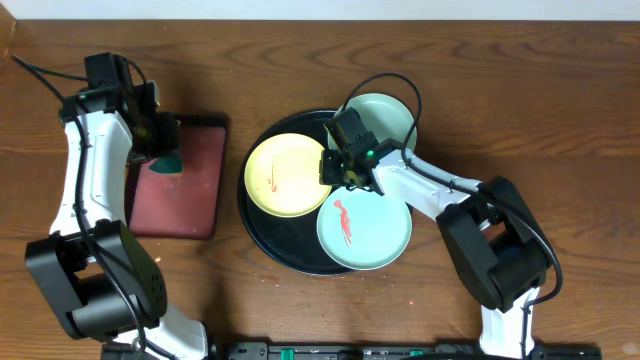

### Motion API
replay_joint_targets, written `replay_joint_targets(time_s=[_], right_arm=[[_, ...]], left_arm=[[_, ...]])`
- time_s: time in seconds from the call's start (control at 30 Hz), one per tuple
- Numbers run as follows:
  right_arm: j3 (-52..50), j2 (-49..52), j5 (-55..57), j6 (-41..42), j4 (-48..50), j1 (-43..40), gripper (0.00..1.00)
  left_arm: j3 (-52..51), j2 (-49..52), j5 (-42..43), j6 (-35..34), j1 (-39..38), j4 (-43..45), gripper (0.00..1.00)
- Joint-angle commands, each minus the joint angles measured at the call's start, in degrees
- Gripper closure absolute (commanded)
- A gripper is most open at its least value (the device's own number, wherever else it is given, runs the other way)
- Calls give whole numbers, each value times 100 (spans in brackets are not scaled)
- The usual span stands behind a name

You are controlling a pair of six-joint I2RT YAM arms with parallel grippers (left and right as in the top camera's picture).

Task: Clean dirty plates on tray and stack at the side
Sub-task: 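Lift the sponge with the left gripper and bring it onto the yellow plate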

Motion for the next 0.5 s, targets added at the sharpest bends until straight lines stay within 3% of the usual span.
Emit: replay_joint_targets(time_s=[0.0, 0.23, 0.47], right_arm=[[59, 153, -55, -70, 2, 7, 99], [59, 153, -55, -70, 7, 7, 99], [59, 153, -55, -70, 7, 7, 99]], left_arm=[[20, 0, 52, -105, -72, -13, 93], [20, 0, 59, -540, -223, -133, 93], [-280, 2, 295, -791, -992, -153, 93]])
